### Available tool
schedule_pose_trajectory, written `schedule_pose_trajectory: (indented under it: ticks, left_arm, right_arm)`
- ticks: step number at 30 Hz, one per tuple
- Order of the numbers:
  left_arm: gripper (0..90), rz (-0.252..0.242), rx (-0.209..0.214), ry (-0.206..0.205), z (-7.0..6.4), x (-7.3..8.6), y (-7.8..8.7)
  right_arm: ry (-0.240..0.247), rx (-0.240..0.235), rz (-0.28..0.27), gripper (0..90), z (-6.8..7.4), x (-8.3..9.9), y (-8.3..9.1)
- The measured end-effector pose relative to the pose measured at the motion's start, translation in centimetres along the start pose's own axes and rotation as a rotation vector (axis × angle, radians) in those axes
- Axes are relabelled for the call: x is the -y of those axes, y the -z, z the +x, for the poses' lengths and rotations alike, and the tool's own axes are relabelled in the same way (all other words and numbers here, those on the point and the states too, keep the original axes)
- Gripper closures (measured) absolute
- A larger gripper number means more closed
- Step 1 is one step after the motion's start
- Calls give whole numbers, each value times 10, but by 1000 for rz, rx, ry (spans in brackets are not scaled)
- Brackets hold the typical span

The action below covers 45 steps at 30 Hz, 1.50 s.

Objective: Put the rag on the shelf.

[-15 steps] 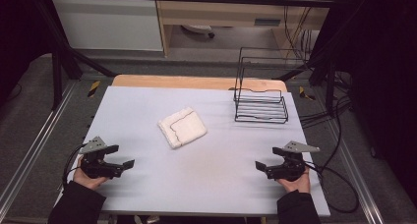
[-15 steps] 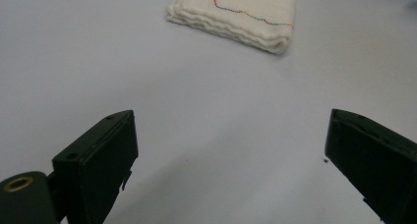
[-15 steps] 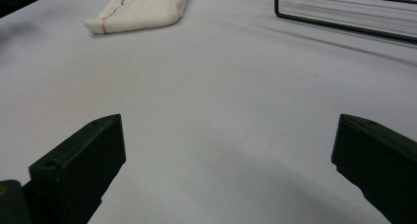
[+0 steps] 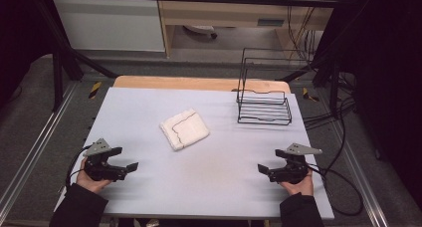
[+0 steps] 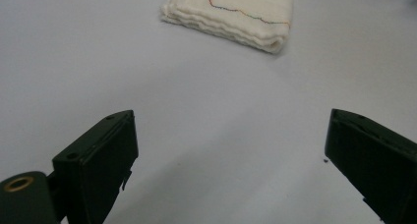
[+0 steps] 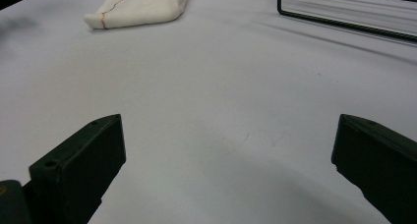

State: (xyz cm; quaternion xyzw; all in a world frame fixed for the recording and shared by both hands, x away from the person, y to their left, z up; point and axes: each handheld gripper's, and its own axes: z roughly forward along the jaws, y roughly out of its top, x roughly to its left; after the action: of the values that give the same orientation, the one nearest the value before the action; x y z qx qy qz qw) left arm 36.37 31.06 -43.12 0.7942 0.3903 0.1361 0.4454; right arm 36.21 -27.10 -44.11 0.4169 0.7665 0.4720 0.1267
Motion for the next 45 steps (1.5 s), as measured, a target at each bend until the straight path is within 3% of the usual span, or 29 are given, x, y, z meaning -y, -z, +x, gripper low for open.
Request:
schedule_pose_trajectory:
  ticks: [7,16,31,39,44,45]
  left_arm:
    - [63,16,-11,3,-5,-5,-7]
    - [70,34,-3,-14,-21,-20,-22]
    - [120,85,10,-67,-55,-50,-62]
    - [212,98,-3,-60,-62,-63,-86]
    - [299,115,-28,-67,-67,-69,-102]
    - [354,118,-31,-72,-68,-70,-104]
  right_arm:
    - [7,2,5,5,0,0,-2]
    - [7,5,5,4,1,0,-2]
    - [7,11,14,4,1,0,-2]
    - [12,11,17,4,1,0,-3]
    - [6,11,20,4,2,0,-3]
    - [12,11,20,4,1,0,-3]
